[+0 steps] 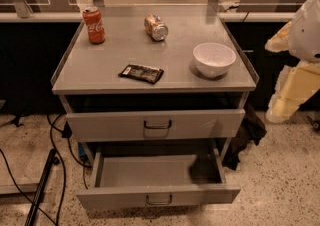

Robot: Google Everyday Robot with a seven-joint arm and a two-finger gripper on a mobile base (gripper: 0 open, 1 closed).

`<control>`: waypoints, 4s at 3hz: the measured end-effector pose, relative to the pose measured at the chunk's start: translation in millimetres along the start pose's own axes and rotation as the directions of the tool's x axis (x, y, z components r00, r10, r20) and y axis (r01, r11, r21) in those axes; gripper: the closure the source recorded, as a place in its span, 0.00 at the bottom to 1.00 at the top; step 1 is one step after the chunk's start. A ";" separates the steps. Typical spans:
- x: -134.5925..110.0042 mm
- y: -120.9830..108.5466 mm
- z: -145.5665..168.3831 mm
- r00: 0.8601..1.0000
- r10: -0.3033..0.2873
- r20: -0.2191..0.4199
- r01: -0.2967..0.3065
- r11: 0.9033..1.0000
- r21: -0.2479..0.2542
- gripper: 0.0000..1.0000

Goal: Close middle drawer

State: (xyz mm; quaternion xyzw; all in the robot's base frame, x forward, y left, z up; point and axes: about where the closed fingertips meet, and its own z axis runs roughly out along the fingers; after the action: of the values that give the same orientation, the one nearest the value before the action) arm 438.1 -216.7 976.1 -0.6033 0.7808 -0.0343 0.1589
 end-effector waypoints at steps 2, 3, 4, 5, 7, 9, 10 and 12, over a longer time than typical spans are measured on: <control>3.6 13.9 50.7 0.998 0.023 0.055 -0.023 1.000 0.005 0.65; 11.2 28.5 97.7 0.995 0.039 0.095 -0.036 0.999 -0.025 0.88; 35.3 50.7 165.1 0.989 0.104 0.102 -0.093 0.990 -0.108 1.00; 37.6 52.5 168.2 0.989 0.105 0.099 -0.095 0.990 -0.108 1.00; 78.3 81.5 259.7 0.987 0.119 0.105 -0.110 0.990 -0.090 1.00; 112.9 99.3 376.0 0.977 0.160 0.141 -0.144 0.983 -0.117 1.00; 136.0 129.8 433.6 0.970 0.194 0.147 -0.167 0.969 -0.182 1.00; 141.3 133.2 482.5 0.978 0.152 0.142 -0.128 0.979 -0.161 1.00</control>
Offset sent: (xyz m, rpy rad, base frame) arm 0.0039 0.0114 -0.1053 0.1029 -0.0118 -0.0248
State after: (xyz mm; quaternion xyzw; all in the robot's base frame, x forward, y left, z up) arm 422.5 -248.8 457.2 -0.5579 0.8071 0.0828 0.1745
